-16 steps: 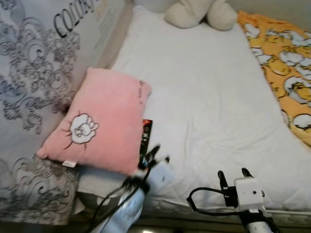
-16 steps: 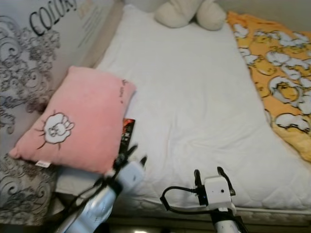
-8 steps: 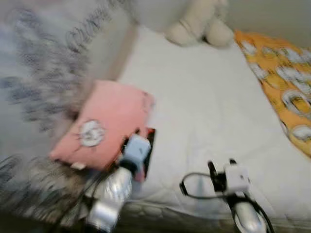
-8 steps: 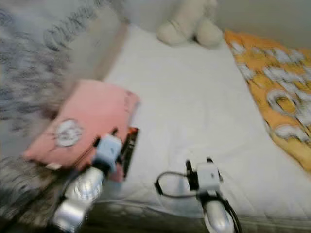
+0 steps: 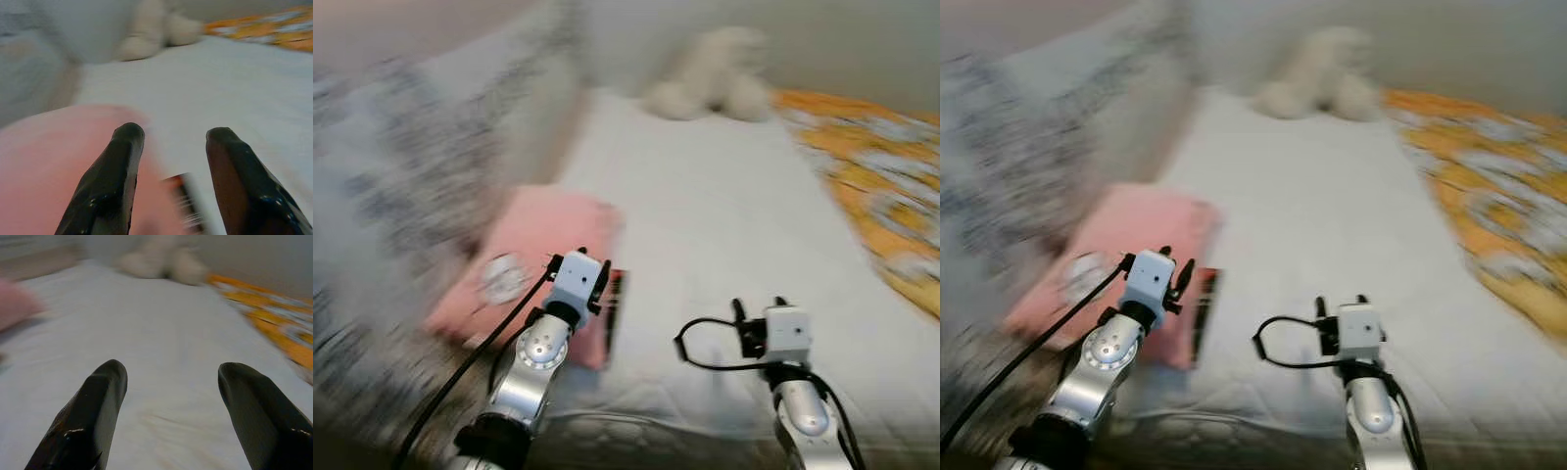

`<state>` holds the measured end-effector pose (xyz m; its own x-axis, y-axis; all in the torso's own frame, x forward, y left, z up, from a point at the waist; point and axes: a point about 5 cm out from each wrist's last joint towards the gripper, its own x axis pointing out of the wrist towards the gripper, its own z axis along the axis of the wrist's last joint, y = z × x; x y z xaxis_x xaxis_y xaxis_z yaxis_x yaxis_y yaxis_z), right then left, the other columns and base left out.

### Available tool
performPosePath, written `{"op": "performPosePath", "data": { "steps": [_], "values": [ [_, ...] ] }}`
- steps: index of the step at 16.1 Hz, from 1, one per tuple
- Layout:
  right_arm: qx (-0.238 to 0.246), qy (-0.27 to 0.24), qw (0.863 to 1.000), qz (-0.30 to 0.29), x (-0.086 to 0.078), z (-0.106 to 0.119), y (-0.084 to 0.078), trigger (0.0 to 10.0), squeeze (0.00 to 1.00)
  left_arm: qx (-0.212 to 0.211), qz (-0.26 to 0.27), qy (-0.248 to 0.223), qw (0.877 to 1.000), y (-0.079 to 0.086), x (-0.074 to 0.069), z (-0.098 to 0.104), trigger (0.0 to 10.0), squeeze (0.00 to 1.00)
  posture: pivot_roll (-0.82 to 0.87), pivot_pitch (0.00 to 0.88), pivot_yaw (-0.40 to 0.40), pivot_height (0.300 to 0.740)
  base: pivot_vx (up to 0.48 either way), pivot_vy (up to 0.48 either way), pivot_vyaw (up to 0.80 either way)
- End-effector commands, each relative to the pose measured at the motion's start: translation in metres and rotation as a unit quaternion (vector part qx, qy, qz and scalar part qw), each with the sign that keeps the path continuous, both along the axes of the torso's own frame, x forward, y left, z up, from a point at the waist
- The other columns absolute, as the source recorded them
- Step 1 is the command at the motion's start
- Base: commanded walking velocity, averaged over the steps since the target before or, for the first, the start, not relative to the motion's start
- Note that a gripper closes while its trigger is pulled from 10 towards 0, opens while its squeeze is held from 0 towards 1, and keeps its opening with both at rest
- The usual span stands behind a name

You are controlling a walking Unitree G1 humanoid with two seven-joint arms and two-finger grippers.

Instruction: Clean up the room

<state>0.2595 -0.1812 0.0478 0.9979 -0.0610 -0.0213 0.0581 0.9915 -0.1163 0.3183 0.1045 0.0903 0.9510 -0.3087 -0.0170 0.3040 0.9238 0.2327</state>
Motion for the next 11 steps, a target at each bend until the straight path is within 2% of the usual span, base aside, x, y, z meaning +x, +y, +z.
{"op": "performPosePath", "data": {
  "steps": [1,2,3,4,5,6,10,11],
  "values": [
    [0.02,-0.005,1.0,-0.024,0.0,-0.001,-0.006,10.0,0.0,-0.016,-0.006,0.011,1.0,-0.003,0.003,0.0,10.0,0.0,0.14,0.0,0.021,0.74,0.0,0.0,0.0],
    [0.093,0.007,0.994,-0.057,0.0,-0.005,-0.008,10.0,0.0,-0.078,0.007,0.057,0.995,-0.005,0.008,-0.005,10.0,0.0,0.12,0.0,0.035,0.74,0.0,0.0,0.0],
    [0.152,0.017,0.986,-0.062,-0.001,-0.008,-0.005,10.0,0.0,-0.044,-0.005,0.055,0.997,-0.014,0.011,-0.009,10.0,0.0,0.11,0.0,0.033,0.74,0.0,0.0,0.0],
    [0.164,0.018,0.985,-0.055,-0.002,-0.009,-0.003,10.0,0.0,-0.035,-0.006,0.06,0.998,-0.017,0.014,-0.011,10.0,0.0,0.1,0.006,0.029,0.74,0.0,0.0,0.0],
    [0.175,0.02,0.984,-0.032,-0.006,-0.008,0.001,10.0,0.0,-0.003,0.012,0.073,0.997,-0.023,0.024,-0.013,10.0,0.0,0.06,0.041,0.016,0.74,0.0,0.0,0.0],
    [0.176,0.023,0.984,-0.027,-0.008,-0.009,0.002,10.0,0.0,0.01,0.015,0.076,0.997,-0.026,0.027,-0.012,10.0,0.0,0.05,0.053,0.012,0.74,0.0,0.0,0.0],
    [0.182,0.033,0.982,-0.018,-0.031,-0.015,-0.01,10.0,0.0,-0.004,0.03,0.114,0.993,-0.037,0.036,-0.01,10.0,0.0,-0.05,0.118,-0.007,0.74,0.0,0.0,0.0],
    [0.164,0.05,0.985,-0.013,-0.046,-0.02,-0.014,10.0,0.0,-0.018,0.039,0.132,0.99,-0.038,0.037,-0.012,10.0,0.0,-0.08,0.146,-0.015,0.74,0.0,0.0,0.0]
  ]
}}
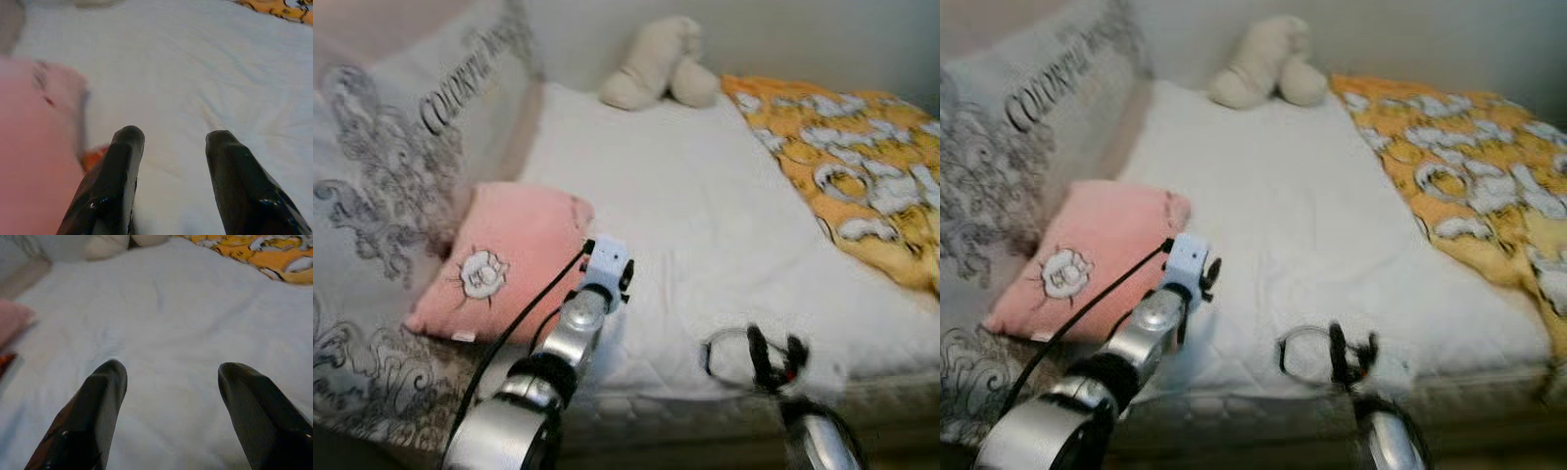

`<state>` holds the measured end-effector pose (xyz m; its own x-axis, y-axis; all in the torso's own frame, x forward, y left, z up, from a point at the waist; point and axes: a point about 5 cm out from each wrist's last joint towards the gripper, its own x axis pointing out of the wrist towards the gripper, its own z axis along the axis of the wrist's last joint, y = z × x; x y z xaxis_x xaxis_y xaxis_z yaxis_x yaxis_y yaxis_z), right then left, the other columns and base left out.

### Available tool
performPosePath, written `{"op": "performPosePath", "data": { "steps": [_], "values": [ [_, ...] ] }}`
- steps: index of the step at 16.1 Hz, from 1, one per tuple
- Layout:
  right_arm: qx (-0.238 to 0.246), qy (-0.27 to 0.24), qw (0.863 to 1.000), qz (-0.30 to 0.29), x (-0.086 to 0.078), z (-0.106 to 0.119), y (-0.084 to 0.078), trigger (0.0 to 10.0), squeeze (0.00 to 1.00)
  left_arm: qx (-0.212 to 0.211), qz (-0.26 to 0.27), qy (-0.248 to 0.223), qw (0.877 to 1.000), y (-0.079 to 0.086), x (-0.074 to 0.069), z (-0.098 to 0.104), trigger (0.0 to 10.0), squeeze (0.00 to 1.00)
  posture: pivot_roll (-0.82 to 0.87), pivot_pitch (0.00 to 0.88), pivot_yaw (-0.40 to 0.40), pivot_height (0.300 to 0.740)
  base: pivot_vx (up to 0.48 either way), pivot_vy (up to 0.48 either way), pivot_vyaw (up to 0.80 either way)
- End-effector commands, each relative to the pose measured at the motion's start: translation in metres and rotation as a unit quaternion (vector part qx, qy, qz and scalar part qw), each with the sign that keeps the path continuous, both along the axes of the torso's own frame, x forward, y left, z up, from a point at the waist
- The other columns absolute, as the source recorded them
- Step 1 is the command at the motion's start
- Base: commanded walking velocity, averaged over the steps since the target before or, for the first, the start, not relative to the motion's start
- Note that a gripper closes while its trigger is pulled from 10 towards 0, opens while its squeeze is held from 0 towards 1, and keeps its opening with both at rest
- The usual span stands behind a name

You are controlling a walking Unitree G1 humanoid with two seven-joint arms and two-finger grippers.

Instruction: Clean up the room

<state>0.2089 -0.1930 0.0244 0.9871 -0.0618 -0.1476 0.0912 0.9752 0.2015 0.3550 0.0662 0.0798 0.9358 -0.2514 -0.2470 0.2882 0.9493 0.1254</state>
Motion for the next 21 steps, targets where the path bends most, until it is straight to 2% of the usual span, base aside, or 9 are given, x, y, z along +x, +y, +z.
{"op": "performPosePath", "data": {
  "steps": [1,2,3,5,7,12,14,18,21],
  "values": [
    [-0.023,0.017,0.999,0.015,-0.011,-0.002,-0.003,10.0,0.0,-0.009,0.014,0.016,1.0,0.0,0.001,-0.001,10.0,0.0,-0.09,0.167,-0.026,0.74,0.0,0.0,0.0],
    [-0.045,0.04,0.998,0.036,-0.032,-0.008,-0.004,10.0,0.0,-0.008,0.022,0.021,0.999,0.001,0.002,-0.001,10.0,0.0,-0.11,0.194,-0.038,0.74,0.0,0.0,0.0],
    [-0.051,0.046,0.997,0.042,-0.041,-0.009,-0.004,10.0,0.0,-0.006,0.023,0.021,0.999,0.001,0.002,-0.001,10.0,0.0,-0.11,0.206,-0.045,0.74,0.0,0.0,0.0],
    [-0.079,0.074,0.992,0.067,-0.074,-0.007,-0.009,10.0,0.0,0.01,0.051,0.005,0.999,0.01,0.008,0.005,10.0,0.0,-0.15,0.256,-0.072,0.74,0.0,0.0,0.0],
    [-0.085,0.085,0.99,0.069,-0.088,-0.003,-0.012,10.0,0.0,0.003,0.07,0.007,0.998,0.016,0.01,0.006,10.0,0.0,-0.15,0.274,-0.083,0.74,0.0,0.0,0.0],
    [-0.093,0.095,0.987,0.087,-0.1,0.006,-0.006,10.0,0.0,0.011,0.073,-0.001,0.997,0.018,0.014,0.013,10.0,0.0,-0.16,0.321,-0.096,0.74,0.0,0.0,0.0],
    [-0.097,0.102,0.986,0.093,-0.106,0.007,-0.004,10.0,0.0,0.032,0.076,-0.005,0.997,0.018,0.015,0.013,10.0,0.0,-0.16,0.335,-0.099,0.74,0.0,0.0,0.0],
    [-0.1,0.111,0.984,0.097,-0.108,0.008,-0.003,10.0,0.0,0.081,0.074,-0.03,0.994,0.019,0.012,0.01,10.0,0.0,-0.14,0.338,-0.103,0.74,0.0,0.0,0.0],
    [-0.11,0.116,0.981,0.11,-0.105,0.008,-0.005,10.0,0.0,0.072,0.103,-0.032,0.992,0.025,0.017,0.017,10.0,0.0,-0.14,0.342,-0.122,0.74,0.0,0.0,0.0]
  ]
}}
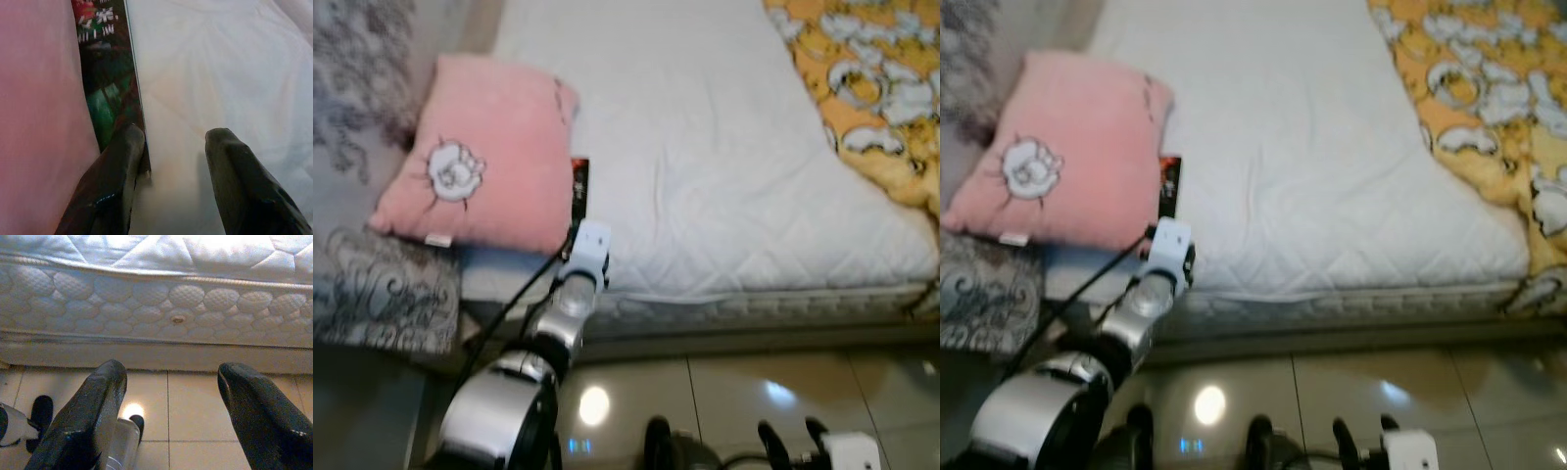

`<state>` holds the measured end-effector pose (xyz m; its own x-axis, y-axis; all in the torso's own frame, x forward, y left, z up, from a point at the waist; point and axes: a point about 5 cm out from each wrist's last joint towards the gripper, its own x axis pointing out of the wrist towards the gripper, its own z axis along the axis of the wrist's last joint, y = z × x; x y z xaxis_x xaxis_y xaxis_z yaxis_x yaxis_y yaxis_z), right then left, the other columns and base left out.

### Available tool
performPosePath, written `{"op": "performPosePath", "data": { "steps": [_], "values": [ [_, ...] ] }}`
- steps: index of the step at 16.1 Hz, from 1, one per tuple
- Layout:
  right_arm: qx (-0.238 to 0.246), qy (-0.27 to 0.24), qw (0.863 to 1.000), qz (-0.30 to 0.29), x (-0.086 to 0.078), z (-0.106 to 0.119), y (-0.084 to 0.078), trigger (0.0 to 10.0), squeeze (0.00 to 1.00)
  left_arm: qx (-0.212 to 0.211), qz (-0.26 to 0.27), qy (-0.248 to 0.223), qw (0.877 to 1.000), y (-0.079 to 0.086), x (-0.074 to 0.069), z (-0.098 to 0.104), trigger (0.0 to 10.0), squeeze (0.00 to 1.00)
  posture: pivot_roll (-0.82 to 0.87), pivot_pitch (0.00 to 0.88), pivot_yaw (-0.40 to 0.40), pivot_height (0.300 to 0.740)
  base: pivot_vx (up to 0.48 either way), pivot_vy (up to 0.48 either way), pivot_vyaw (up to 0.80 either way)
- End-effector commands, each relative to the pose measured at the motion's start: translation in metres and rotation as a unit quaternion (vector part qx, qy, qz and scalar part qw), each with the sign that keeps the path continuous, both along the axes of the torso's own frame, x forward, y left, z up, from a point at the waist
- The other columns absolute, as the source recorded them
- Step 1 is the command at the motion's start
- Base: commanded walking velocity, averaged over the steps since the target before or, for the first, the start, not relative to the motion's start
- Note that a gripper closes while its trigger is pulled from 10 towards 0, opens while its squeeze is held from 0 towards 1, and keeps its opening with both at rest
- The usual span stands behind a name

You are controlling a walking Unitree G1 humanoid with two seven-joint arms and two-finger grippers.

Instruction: Clean up the room

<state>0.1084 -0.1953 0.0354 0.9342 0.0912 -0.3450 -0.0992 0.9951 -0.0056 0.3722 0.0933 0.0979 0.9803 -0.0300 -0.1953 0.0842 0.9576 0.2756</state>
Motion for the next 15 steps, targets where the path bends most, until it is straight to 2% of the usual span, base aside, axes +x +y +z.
{"op": "performPosePath", "data": {
  "steps": [1,4,6,9,11,15],
  "values": [
    [-0.008,0.016,1.0,0.004,-0.005,-0.002,-0.003,10.0,0.0,-0.001,0.006,0.005,1.0,-0.002,0.0,-0.001,10.0,0.0,-0.14,0.341,-0.122,0.74,0.0,0.0,0.0],
    [-0.013,0.018,1.0,0.003,-0.005,0.0,-0.004,10.0,0.0,-0.014,0.022,0.02,0.999,0.004,0.001,-0.001,10.0,0.0,-0.16,0.348,-0.128,0.74,0.0,0.0,0.0],
    [-0.018,0.021,1.0,0.005,-0.009,0.001,-0.004,10.0,0.0,-0.003,0.047,0.003,0.999,0.013,0.005,0.006,10.0,0.0,-0.17,0.352,-0.127,0.74,0.0,0.0,0.0],
    [-0.021,0.027,0.999,0.004,-0.012,-0.001,-0.005,10.0,0.0,0.025,0.086,0.0,0.996,0.029,0.006,0.005,10.0,0.0,-0.17,0.349,-0.122,0.74,0.0,0.0,0.0],
    [-0.024,0.03,0.999,0.006,-0.012,-0.001,-0.005,10.0,0.0,0.01,0.104,0.002,0.994,0.032,0.005,0.004,10.0,0.0,-0.16,0.35,-0.124,0.74,0.0,0.0,0.0],
    [-0.03,0.029,0.999,0.007,-0.011,0.0,-0.007,10.0,0.0,0.015,0.129,-0.047,0.99,0.042,0.013,0.023,10.0,0.0,-0.16,0.348,-0.124,0.74,0.0,0.0,0.0]
  ]
}}
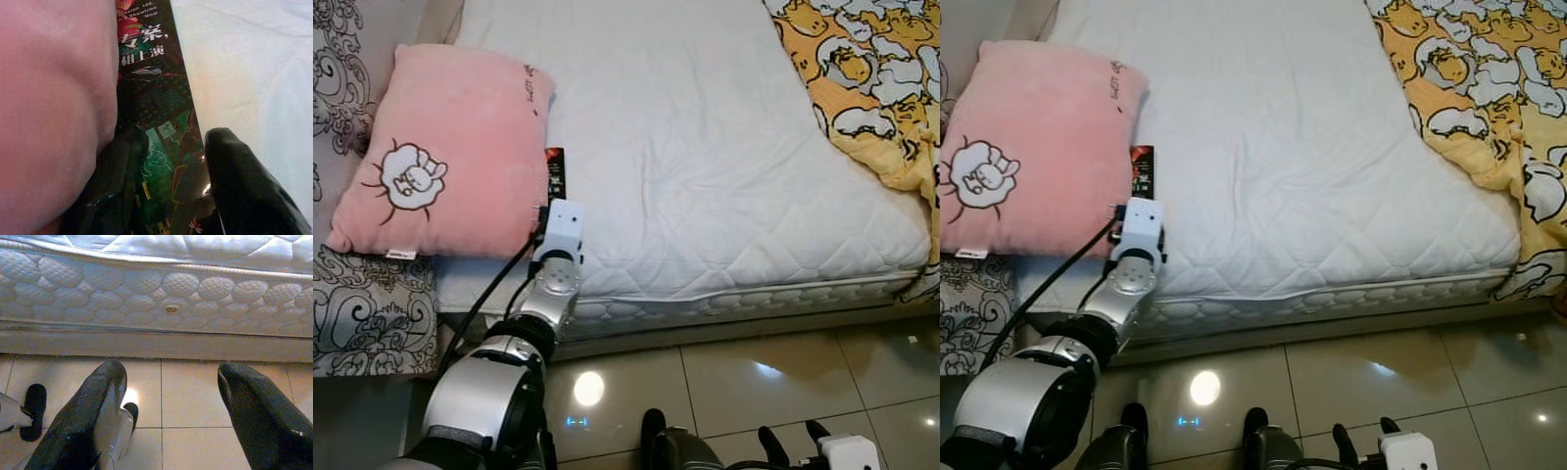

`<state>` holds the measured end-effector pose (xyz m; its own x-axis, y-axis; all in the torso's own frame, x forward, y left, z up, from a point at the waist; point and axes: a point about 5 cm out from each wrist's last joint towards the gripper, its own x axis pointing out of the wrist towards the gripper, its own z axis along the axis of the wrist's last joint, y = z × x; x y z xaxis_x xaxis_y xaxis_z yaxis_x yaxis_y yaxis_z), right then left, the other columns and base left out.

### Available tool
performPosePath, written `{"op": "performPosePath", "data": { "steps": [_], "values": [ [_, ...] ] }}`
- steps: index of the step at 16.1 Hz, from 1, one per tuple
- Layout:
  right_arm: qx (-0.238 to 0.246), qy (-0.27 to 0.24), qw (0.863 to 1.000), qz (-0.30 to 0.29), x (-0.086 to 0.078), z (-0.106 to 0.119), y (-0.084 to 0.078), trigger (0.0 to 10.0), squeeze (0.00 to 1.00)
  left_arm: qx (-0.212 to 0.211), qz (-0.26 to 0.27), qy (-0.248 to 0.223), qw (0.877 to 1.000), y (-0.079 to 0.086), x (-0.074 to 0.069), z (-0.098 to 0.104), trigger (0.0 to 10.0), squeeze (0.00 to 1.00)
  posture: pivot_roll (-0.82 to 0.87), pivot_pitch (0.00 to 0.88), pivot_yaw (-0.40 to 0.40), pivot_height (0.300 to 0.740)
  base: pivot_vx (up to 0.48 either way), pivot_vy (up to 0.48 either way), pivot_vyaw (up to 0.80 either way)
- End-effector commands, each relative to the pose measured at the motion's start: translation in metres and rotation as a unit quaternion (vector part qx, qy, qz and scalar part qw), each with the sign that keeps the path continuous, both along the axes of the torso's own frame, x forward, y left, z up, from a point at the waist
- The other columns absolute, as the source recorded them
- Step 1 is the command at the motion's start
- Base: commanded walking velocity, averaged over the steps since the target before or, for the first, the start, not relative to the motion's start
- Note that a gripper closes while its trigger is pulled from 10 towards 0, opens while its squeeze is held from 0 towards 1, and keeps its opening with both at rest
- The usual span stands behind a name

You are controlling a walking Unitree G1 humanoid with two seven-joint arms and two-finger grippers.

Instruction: Clean up the room

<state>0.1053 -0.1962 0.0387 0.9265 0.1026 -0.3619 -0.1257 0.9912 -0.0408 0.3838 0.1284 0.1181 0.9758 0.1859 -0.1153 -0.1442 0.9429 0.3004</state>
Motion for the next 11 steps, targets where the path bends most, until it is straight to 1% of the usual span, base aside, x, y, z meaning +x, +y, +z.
{"op": "performPosePath", "data": {
  "steps": [1,4,5,6,7,8,9,10,11],
  "values": [
    [-0.013,0.021,1.0,-0.005,-0.008,-0.004,-0.006,10.0,0.0,0.007,0.026,-0.009,1.0,0.01,0.002,0.004,10.0,0.0,-0.16,0.345,-0.123,0.74,0.0,0.0,0.0],
    [-0.013,0.02,1.0,-0.002,-0.007,-0.004,-0.005,10.0,0.0,0.0,0.04,0.005,0.999,0.017,0.0,0.0,10.0,0.0,-0.17,0.339,-0.122,0.74,0.0,0.0,0.0],
    [-0.014,0.02,1.0,-0.002,-0.007,-0.004,-0.006,10.0,0.0,-0.014,0.045,0.012,0.999,0.019,0.0,-0.002,10.0,0.0,-0.17,0.335,-0.123,0.74,0.0,0.0,0.0],
    [-0.015,0.02,1.0,-0.002,-0.007,-0.004,-0.007,10.0,0.0,-0.033,0.047,0.025,0.998,0.02,-0.001,-0.005,10.0,0.0,-0.17,0.33,-0.122,0.74,0.0,0.0,0.0],
    [-0.017,0.022,1.0,-0.002,-0.007,-0.005,-0.008,10.0,0.0,-0.075,0.034,0.06,0.995,0.017,-0.003,-0.014,10.0,0.0,-0.17,0.326,-0.122,0.74,0.0,0.0,0.0],
    [-0.019,0.025,1.0,-0.001,-0.007,-0.006,-0.009,10.0,0.0,-0.104,-0.042,0.119,0.987,-0.007,-0.011,-0.032,10.0,0.0,-0.16,0.32,-0.122,0.74,0.0,0.0,0.0],
    [-0.02,0.026,0.999,0.0,-0.008,-0.007,-0.009,10.0,0.0,-0.096,-0.1,0.144,0.98,-0.024,-0.016,-0.039,10.0,0.0,-0.16,0.32,-0.122,0.74,0.0,0.0,0.0],
    [-0.02,0.027,0.999,0.0,-0.007,-0.007,-0.01,10.0,0.0,-0.091,-0.142,0.161,0.972,-0.038,-0.021,-0.045,10.0,0.0,-0.16,0.319,-0.124,0.74,0.0,0.0,0.0],
    [-0.021,0.027,0.999,0.0,-0.007,-0.008,-0.01,10.0,0.0,-0.094,-0.197,0.181,0.959,-0.057,-0.029,-0.052,10.0,0.0,-0.15,0.321,-0.125,0.74,0.0,0.0,0.0]
  ]
}}
